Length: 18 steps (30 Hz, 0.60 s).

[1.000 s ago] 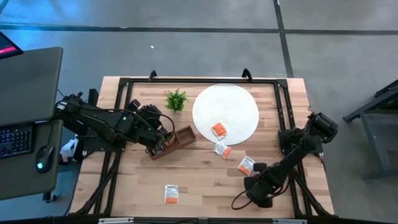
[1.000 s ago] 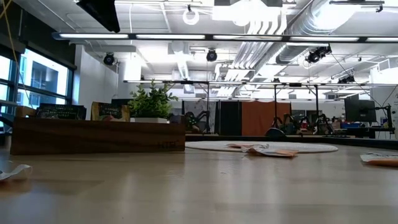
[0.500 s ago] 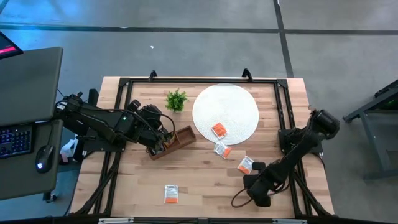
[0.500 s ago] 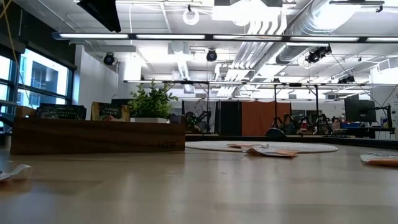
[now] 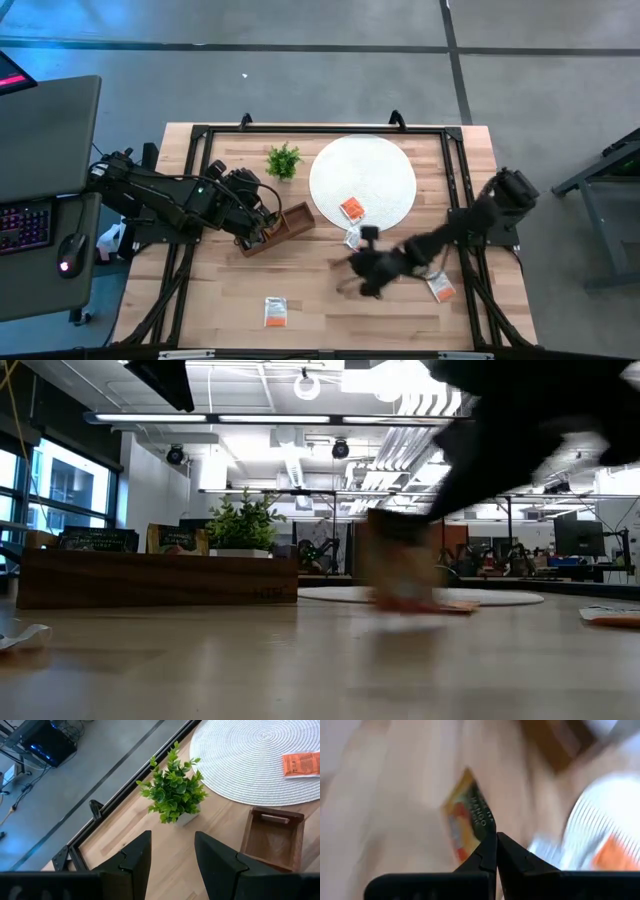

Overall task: Pick & Place Tea
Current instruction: Put the yellow tea bag into the middle section of the wooden organizer

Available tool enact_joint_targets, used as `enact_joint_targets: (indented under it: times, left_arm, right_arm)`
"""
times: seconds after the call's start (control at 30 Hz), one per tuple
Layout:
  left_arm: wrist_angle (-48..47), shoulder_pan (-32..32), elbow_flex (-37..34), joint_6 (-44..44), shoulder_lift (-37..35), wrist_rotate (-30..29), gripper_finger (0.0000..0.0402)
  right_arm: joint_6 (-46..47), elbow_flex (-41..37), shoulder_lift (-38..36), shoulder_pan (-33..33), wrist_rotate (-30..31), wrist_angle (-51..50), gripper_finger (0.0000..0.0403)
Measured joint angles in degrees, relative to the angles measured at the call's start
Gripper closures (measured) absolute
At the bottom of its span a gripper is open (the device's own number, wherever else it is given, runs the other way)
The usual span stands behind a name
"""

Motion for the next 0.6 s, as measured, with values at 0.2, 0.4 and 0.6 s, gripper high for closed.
enact_joint_targets:
  times: [0.2,0.4,0.6]
  left_arm:
    - [0.0,0.0,0.0,2.5,0.0,-0.1,0.0254]
    - [-0.1,0.0,0.0,4.6,0.0,-0.2,0.0254]
    - [0.0,0.0,0.0,5.8,0.0,-0.4,0.0254]
  right_arm:
    - [-18.5,0.0,5.1,-11.0,-5.0,23.6,0.0402]
    - [-29.0,0.1,7.8,-19.0,-11.8,42.7,0.0402]
    - [-30.9,6.4,13.0,-23.7,-20.2,43.0,0.0402]
